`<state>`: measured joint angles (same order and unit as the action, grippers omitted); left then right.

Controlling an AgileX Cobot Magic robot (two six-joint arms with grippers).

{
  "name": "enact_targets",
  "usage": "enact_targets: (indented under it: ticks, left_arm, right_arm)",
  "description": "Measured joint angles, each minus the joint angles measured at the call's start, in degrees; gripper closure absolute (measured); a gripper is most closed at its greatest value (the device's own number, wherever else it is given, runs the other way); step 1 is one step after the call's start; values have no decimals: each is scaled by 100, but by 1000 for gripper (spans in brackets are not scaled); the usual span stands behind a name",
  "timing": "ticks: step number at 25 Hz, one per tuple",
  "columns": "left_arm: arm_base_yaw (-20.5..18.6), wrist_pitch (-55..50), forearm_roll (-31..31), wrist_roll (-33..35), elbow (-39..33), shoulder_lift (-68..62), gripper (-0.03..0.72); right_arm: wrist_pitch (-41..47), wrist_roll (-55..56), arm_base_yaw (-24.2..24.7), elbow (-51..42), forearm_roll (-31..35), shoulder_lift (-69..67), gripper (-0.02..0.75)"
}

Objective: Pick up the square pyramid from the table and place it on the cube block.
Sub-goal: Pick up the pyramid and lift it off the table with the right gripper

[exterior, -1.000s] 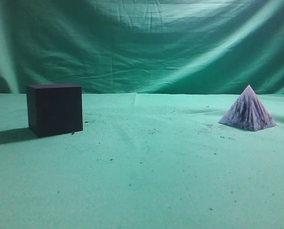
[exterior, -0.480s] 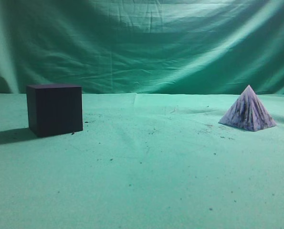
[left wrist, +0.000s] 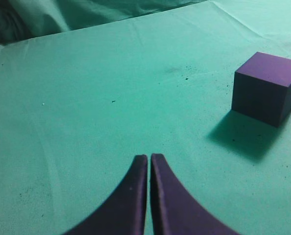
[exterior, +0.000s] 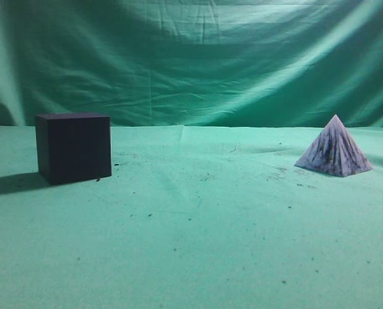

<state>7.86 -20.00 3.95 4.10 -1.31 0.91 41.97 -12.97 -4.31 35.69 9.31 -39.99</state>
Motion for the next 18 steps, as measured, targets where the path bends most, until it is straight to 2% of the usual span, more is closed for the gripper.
enact_targets:
  ticks: [5,7,9,13,16,18]
  left_arm:
    - [0,0,0,0,0,0,688]
    - [0,0,0,0,0,0,688]
    - [0,0,0,0,0,0,688]
    - [0,0,0,0,0,0,688]
    - [0,0,0,0,0,0,688]
    - [0,0,0,0,0,0,688]
  right_arm:
    - [355,-134,-1081,735,22,-1669,738]
    - [369,-92,-1378,996,-17,-2295,738]
    - [369,15,-1508,1258,-17,-2948,689]
    - [358,64,-1522,1798,-17,-4014,435]
    - [349,71,-1532,2153,-17,-4635,195]
    - [345,71,-1532,2376,-29,-4987,97]
